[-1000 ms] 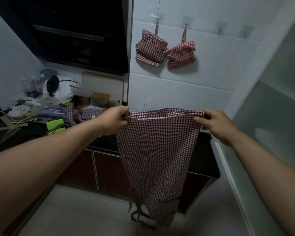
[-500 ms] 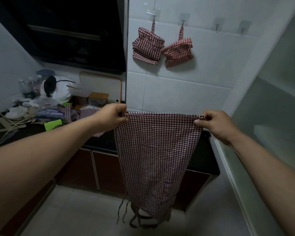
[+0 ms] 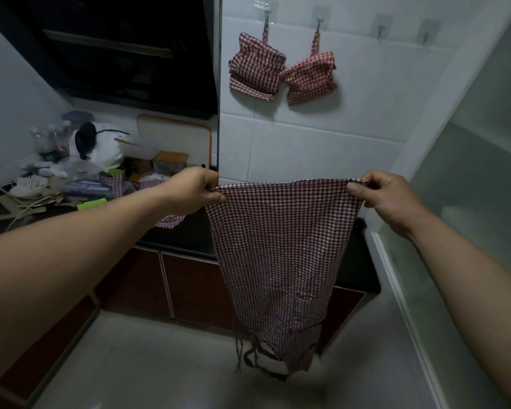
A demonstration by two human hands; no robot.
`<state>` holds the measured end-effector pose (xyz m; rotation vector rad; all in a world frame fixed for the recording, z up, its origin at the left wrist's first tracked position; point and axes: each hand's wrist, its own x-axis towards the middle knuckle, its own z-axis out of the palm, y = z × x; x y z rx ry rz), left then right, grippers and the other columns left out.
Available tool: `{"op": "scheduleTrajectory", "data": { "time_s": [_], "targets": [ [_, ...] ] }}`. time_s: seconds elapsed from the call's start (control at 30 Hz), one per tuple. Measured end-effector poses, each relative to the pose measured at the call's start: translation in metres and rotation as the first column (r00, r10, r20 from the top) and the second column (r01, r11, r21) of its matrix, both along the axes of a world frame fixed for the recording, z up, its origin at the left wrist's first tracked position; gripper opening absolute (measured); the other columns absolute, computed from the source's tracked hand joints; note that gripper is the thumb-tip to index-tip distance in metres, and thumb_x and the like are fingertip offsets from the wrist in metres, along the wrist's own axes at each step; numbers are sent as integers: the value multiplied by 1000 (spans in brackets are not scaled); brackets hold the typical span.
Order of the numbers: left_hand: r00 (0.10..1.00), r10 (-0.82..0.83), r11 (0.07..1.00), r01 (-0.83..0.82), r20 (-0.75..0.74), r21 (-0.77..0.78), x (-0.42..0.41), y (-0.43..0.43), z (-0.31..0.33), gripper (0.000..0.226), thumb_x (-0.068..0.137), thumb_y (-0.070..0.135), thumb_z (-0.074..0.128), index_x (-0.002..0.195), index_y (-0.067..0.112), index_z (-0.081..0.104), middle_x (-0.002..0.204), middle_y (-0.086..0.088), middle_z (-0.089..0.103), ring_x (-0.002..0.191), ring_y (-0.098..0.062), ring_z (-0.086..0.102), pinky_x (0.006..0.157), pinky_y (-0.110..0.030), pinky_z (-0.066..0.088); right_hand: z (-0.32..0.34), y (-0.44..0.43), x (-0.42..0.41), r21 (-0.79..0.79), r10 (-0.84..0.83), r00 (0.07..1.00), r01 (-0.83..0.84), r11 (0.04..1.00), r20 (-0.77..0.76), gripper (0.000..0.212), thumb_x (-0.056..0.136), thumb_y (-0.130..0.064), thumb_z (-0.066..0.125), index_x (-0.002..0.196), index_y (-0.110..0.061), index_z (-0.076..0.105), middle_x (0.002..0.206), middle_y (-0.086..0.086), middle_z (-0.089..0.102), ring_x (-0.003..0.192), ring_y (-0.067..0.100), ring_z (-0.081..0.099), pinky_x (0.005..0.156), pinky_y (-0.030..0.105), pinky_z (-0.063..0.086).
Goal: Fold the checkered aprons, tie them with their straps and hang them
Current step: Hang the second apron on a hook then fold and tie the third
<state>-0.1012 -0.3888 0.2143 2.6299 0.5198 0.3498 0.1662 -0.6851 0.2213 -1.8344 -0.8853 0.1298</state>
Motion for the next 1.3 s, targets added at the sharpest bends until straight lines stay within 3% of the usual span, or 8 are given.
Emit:
{"op": "scheduleTrajectory", "data": {
  "time_s": [0.17,0.37,0.47,0.67,0.83,0.93,1.1,1.3],
  "targets": [
    [997,23,998,-19,70,-55,-1,-1,-3,24,99,37,69,91,16,62,80,1,59,69,-10,51,56,-29,33,-4,-5,9,19,-50,999,50,999,4,24,92,-16,77,73,-18,62,75,4,62,66,11,54,63,27,45],
    [978,51,997,-39,200,-65,8,0,-5,21,97,22,72,89,17,53,81,2,56,70,-9,50,58,-27,35,-3,-8,11,19,-67,998,67,998,7,20,93,-16,76,76,-19,65,80,5,67,73,15,58,68,30,46],
    [973,33,995,-11,227,-97,9,4,-5,17,99,22,70,112,24,59,99,10,61,89,-3,59,70,-22,45,1,-9,10,28,-65,998,65,998,-2,14,94,-18,74,80,-21,70,81,1,70,70,7,61,69,27,47],
    [975,43,980,1,217,-199,13,11,-9,12,100,23,69,88,23,68,88,1,71,84,-14,66,72,-33,50,-5,-9,13,8,-67,997,67,998,-31,16,95,-16,73,79,-19,72,69,-13,70,63,-2,58,70,22,45],
    [976,91,912,-2,197,-411,16,10,-24,15,101,27,67,87,23,66,83,2,66,80,-15,61,76,-37,47,-20,-1,7,-40,-97,992,94,995,-83,24,98,-16,69,74,-19,67,66,-11,67,63,3,59,70,29,46],
    [967,126,834,16,219,-552,13,9,-24,16,101,28,67,85,27,68,94,-7,74,95,-31,71,89,-51,57,-24,0,11,-8,-131,982,132,991,-134,22,97,-22,72,75,-19,71,75,-4,71,73,14,63,78,40,52],
    [943,245,764,-46,223,-644,21,-2,-28,14,104,23,62,90,19,63,93,-4,74,91,-24,72,71,-37,57,-35,9,10,-46,-220,968,216,975,-124,23,93,-30,74,73,-19,71,73,-2,71,76,22,67,77,49,60],
    [889,409,676,-144,206,-722,40,-22,-39,13,101,23,61,92,13,64,104,-20,73,99,-38,72,86,-55,60,-52,25,2,-102,-412,904,401,910,-116,34,81,-43,68,71,-11,69,69,4,72,71,30,73,72,54,63]
  ]
}}
